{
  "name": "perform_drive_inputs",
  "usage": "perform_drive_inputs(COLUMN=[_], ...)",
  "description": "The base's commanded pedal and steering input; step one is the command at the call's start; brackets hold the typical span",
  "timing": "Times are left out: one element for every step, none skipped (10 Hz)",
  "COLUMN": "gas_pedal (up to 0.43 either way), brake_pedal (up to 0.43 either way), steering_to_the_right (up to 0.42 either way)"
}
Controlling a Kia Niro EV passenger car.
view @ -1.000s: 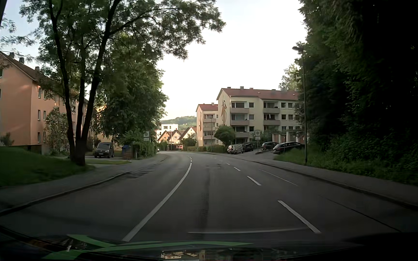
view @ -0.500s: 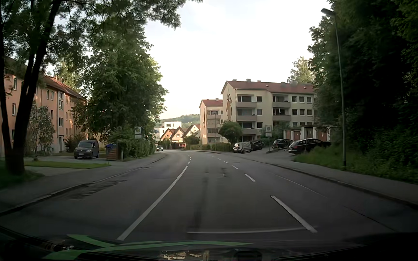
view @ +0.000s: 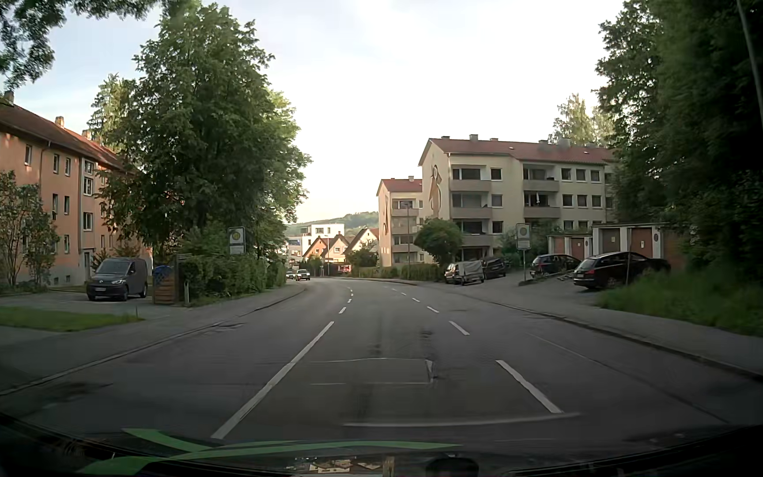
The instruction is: Follow the waypoints while adhering to traffic rules and regulations
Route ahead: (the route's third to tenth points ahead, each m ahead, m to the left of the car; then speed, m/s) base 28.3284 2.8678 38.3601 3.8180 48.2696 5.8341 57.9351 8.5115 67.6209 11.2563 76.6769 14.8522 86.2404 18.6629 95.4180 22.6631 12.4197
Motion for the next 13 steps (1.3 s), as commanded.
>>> perform_drive_inputs(gas_pedal=[0.000,0.000,0.000,0.000,0.000,0.000,0.000,0.000,0.000,0.000,0.000,0.000,0.000], brake_pedal=[0.000,0.000,0.000,0.000,0.000,0.000,0.000,0.000,0.000,0.000,0.000,0.000,0.000], steering_to_the_right=[-0.025,-0.022,-0.020,-0.020,-0.020,-0.019,-0.019,-0.020,-0.019,-0.019,-0.019,-0.019,-0.019])
